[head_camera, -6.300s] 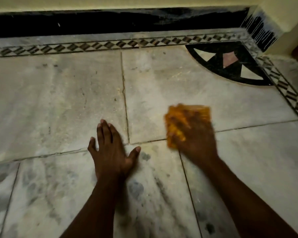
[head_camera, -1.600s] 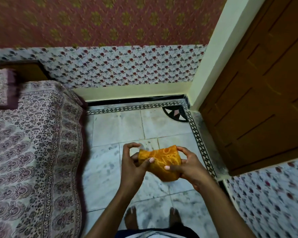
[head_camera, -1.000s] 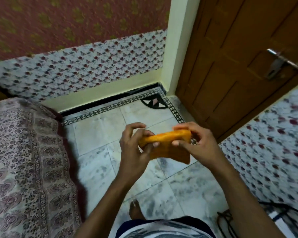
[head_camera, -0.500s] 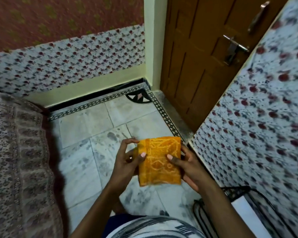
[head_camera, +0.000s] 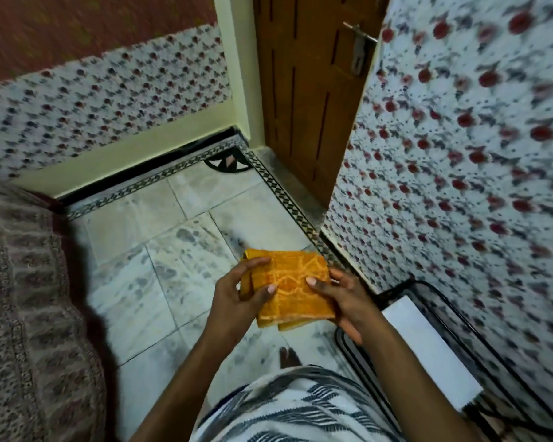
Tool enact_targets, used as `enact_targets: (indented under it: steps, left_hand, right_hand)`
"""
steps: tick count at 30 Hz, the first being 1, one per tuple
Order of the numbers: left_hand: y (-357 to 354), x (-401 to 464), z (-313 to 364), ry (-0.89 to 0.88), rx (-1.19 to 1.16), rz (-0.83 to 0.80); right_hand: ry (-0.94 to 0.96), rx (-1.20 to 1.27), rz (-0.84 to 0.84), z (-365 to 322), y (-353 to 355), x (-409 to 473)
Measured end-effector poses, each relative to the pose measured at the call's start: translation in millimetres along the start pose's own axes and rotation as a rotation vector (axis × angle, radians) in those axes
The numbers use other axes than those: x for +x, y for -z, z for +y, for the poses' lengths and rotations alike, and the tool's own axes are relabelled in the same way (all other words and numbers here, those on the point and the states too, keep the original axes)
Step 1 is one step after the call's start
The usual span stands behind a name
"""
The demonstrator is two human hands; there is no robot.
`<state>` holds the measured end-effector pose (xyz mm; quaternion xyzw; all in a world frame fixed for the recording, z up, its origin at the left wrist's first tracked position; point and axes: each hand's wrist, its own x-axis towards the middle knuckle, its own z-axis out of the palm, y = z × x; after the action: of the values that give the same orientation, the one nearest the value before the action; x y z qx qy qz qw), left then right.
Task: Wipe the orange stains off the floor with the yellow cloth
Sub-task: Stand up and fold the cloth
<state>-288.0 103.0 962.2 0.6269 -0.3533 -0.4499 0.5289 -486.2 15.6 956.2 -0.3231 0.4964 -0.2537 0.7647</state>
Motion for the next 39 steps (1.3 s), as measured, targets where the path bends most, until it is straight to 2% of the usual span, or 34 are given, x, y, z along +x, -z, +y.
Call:
enact_targets:
  steps: [4, 10, 16, 21, 27, 33, 39]
  left_hand:
    - [-23.1, -27.8, -37.2, 0.034, 0.037, -0.135]
    - [-103.7, -54.5, -88.1, 0.122, 0.092, -0.335]
    - [-194.3, -40.7, -120.3, 0.082, 0.398, -0.470]
    - [-271.8, 0.4, -173.7, 0.080, 0.566, -0.659]
    - [-364.5, 60.0, -292.5, 0.127, 0.720, -0.783]
    - [-428.0, 116.1, -394.6, 0.078, 0.879, -0.772]
    - [-451.5, 147.1, -491.0, -0.002, 1.011, -0.777]
  right_hand:
    - [-0.009, -0.027, 0.076, 40.1, 36.9, -39.3]
    - [-0.033, 0.020, 0.306, 92.2, 117.8, -81.1]
    - [-0.064, 0.106, 0.458, 115.0, 207.2, -81.4]
    - [-0.150, 0.099, 0.561, 147.2, 288.2, -34.5]
    - [-0.219, 0.123, 0.644, 216.4, 387.7, 54.3]
    - [-0.277, 0.218, 0.776, 295.3, 458.7, 149.0]
    - [-0.350, 0.294, 0.910, 349.6, 493.4, 213.3]
